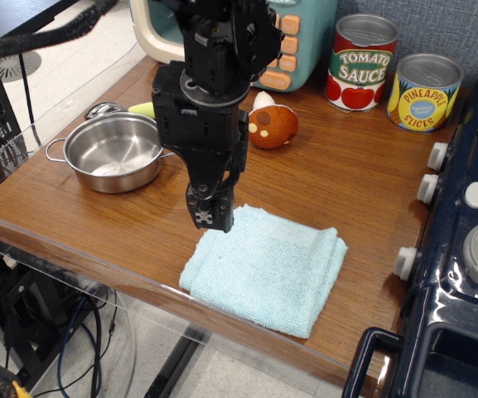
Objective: Move the cloth so it's between the mushroom and pot.
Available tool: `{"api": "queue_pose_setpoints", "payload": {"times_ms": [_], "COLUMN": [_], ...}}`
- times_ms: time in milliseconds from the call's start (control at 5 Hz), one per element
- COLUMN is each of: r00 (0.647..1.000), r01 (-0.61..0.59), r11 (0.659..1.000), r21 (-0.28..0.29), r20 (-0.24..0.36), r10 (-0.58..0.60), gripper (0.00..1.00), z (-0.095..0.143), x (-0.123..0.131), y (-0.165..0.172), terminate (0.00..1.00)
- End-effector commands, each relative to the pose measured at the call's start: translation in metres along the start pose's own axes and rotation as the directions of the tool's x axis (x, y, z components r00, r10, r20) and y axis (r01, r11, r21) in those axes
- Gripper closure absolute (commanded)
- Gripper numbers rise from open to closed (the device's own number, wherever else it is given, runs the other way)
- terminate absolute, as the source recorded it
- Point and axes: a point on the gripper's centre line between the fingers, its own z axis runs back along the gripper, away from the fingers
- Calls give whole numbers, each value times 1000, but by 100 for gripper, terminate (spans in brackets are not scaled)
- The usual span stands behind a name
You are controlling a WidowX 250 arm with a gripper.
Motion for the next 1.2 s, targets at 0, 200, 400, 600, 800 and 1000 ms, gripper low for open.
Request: {"api": "queue_pose_setpoints", "payload": {"times_ms": [0,200,400,600,800,1000], "r00": [1000,1000,998,996,994,995], "r01": [0,28,59,83,98,93], "r11": [1000,999,997,994,991,992], "r21": [0,15,48,67,95,83], "r20": [0,5,-10,20,36,29], "r10": [0,-29,-59,-84,-102,-96], "gripper": [0,0,0,0,0,0], "z": [0,-3,-14,-31,-46,-57], "x": [0,-10,-23,-32,-35,-40], "y": [0,4,10,17,20,19], "terminate": [0,0,0,0,0,0]}}
